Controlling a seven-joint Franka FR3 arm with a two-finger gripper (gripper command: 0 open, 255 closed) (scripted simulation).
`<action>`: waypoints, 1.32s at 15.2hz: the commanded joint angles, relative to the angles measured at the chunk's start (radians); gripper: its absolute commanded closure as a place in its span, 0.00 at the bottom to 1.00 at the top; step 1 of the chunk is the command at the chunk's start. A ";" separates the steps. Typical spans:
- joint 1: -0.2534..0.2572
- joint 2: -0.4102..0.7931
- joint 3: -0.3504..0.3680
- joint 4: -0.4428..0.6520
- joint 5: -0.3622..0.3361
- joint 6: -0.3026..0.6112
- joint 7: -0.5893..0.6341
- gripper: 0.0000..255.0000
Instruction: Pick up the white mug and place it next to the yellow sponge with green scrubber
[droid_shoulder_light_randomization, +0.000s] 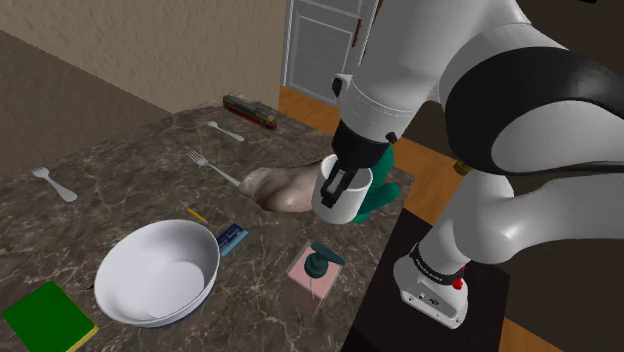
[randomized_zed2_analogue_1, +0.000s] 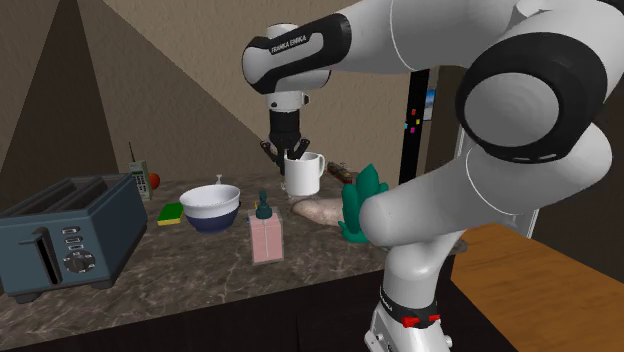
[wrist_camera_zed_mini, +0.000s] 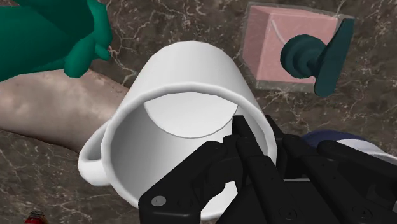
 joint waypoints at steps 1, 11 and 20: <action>-0.015 0.064 0.055 0.060 0.010 0.017 0.045 1.00; -0.179 0.430 0.369 0.387 -0.082 0.098 0.287 1.00; -0.181 1.147 0.730 0.807 -0.735 0.002 0.816 1.00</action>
